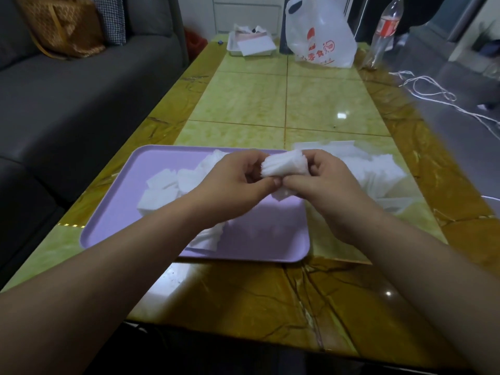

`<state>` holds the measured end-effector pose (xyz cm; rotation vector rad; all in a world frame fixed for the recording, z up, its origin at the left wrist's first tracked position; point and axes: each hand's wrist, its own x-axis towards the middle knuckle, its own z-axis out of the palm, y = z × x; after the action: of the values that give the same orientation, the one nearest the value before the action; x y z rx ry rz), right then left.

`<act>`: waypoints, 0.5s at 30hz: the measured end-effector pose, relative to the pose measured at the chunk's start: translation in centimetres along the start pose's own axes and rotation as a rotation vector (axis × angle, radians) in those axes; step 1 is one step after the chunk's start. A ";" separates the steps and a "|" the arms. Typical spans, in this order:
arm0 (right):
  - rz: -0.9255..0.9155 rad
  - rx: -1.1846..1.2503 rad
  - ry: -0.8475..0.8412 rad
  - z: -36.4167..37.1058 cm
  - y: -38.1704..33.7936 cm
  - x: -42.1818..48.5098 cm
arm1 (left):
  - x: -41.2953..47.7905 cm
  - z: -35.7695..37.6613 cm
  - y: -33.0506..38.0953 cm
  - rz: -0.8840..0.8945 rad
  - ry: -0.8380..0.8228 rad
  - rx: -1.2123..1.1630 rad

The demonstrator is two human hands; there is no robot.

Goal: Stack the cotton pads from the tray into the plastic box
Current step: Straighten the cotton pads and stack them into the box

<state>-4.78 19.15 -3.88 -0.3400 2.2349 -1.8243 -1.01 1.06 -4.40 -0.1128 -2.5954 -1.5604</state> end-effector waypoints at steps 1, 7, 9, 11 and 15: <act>-0.010 0.008 0.025 -0.9 -0.2 0.0 | 0.5 0.4 0.4 -0.010 -0.003 -0.051; -0.064 -0.189 0.305 -5.1 -1.0 -0.6 | 3.0 4.3 3.2 -0.127 -0.022 -0.099; -0.068 -0.303 0.328 -6.2 -0.9 -0.7 | 3.4 5.8 3.4 -0.114 -0.047 -0.022; -0.044 -0.425 0.309 -6.9 -0.4 -0.7 | 3.5 6.5 3.3 -0.103 -0.082 0.067; 0.017 -0.610 0.231 -7.0 0.6 -0.2 | 3.5 6.9 2.8 -0.122 -0.058 0.112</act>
<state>-6.86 25.86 -3.06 -0.2153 2.9143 -1.1781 -4.59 8.48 -4.73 0.0097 -2.7761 -1.4647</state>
